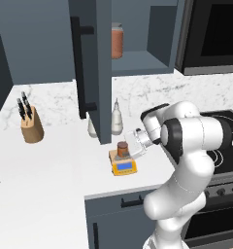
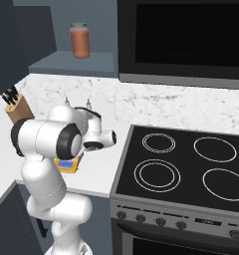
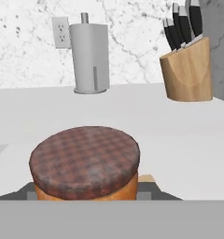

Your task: Pick the jam and place it on the digital scale for weighing, and close the cabinet.

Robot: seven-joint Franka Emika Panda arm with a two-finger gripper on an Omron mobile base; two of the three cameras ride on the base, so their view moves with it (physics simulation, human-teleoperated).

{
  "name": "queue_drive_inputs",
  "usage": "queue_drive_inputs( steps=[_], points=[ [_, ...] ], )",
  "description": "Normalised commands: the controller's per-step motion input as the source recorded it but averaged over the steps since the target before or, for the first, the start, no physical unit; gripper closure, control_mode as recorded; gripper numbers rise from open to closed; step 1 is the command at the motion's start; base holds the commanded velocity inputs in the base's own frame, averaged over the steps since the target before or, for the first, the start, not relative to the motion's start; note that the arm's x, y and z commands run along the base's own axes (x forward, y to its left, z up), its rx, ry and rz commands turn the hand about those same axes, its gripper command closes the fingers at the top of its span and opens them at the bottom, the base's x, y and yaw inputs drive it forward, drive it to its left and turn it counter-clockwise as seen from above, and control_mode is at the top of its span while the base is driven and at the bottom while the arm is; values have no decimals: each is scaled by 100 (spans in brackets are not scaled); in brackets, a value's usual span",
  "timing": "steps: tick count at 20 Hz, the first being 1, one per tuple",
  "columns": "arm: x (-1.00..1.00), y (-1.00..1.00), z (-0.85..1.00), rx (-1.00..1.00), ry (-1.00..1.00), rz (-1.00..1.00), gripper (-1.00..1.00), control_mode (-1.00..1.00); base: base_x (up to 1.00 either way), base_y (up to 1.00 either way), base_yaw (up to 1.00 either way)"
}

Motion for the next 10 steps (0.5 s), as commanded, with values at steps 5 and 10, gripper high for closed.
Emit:
queue_drive_inputs(
  steps=[5,10],
  points=[
    [-33,0,-18,0,0,3,-100,-100,0,0,0],
    [-2,0,-1,0,0,1,-100,-100,0,0,0]
  ],
)
